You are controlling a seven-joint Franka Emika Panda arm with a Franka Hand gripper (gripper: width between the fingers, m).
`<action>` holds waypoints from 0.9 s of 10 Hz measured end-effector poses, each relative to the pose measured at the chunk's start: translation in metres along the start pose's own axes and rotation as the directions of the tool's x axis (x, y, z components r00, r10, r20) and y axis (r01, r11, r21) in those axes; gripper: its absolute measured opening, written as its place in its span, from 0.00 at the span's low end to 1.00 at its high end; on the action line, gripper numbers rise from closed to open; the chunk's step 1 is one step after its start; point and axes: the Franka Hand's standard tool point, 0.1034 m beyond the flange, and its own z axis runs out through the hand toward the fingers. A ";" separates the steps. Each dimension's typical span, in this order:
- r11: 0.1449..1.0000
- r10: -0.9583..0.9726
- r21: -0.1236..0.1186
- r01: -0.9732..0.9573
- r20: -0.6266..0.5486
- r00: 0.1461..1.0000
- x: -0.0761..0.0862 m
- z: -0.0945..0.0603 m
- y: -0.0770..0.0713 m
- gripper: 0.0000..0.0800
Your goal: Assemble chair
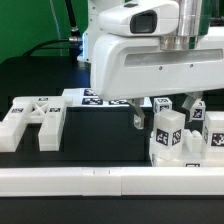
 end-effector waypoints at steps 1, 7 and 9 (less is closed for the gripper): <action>1.000 0.016 0.001 -0.016 -0.001 1.000 0.000 0.000 0.000 0.36; 0.834 0.551 0.015 -0.551 0.004 0.834 0.002 0.000 -0.007 0.36; 0.656 0.754 0.038 -0.754 0.020 0.657 0.002 0.001 -0.008 0.36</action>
Offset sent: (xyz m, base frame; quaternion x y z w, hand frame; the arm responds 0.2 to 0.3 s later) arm 0.0015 0.0006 0.0035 -0.0151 -0.0012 0.1732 0.9848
